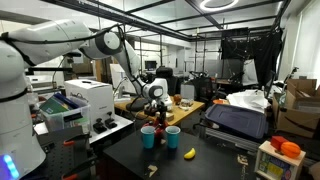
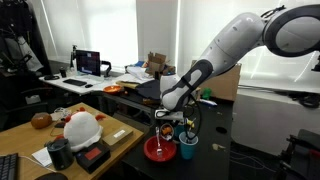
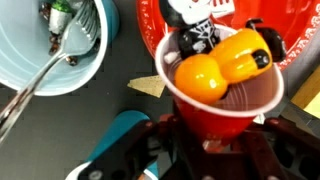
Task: Pick the blue cup and pour some of its contents in the bowl
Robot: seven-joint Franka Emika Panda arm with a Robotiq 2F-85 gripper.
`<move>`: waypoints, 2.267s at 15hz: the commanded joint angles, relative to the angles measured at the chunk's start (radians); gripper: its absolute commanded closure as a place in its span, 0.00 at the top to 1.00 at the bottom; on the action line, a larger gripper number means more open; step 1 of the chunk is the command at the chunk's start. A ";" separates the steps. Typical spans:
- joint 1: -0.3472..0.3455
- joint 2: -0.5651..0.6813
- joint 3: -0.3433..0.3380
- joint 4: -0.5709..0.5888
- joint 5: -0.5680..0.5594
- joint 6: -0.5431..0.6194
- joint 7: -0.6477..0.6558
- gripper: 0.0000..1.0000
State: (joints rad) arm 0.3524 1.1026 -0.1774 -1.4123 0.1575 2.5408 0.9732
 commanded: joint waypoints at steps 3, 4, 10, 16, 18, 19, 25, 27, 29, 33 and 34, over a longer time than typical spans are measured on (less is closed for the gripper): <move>0.024 -0.048 -0.003 -0.063 -0.037 0.046 0.087 0.08; 0.029 -0.047 -0.007 -0.062 -0.044 0.053 0.104 0.08; 0.061 -0.037 -0.042 -0.064 -0.093 0.113 0.212 0.08; 0.108 -0.025 -0.105 -0.078 -0.154 0.171 0.318 0.08; 0.127 -0.022 -0.128 -0.084 -0.175 0.184 0.352 0.08; 0.136 -0.022 -0.138 -0.090 -0.186 0.190 0.367 0.08; 0.183 -0.026 -0.181 -0.125 -0.230 0.219 0.447 0.08; 0.202 -0.018 -0.199 -0.127 -0.243 0.231 0.477 0.08; 0.218 -0.016 -0.215 -0.134 -0.256 0.238 0.502 0.08; 0.259 -0.007 -0.256 -0.145 -0.279 0.257 0.559 0.08; 0.267 -0.005 -0.263 -0.147 -0.284 0.259 0.571 0.08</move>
State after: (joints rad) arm 0.5785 1.1079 -0.4008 -1.5178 -0.0973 2.7629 1.4808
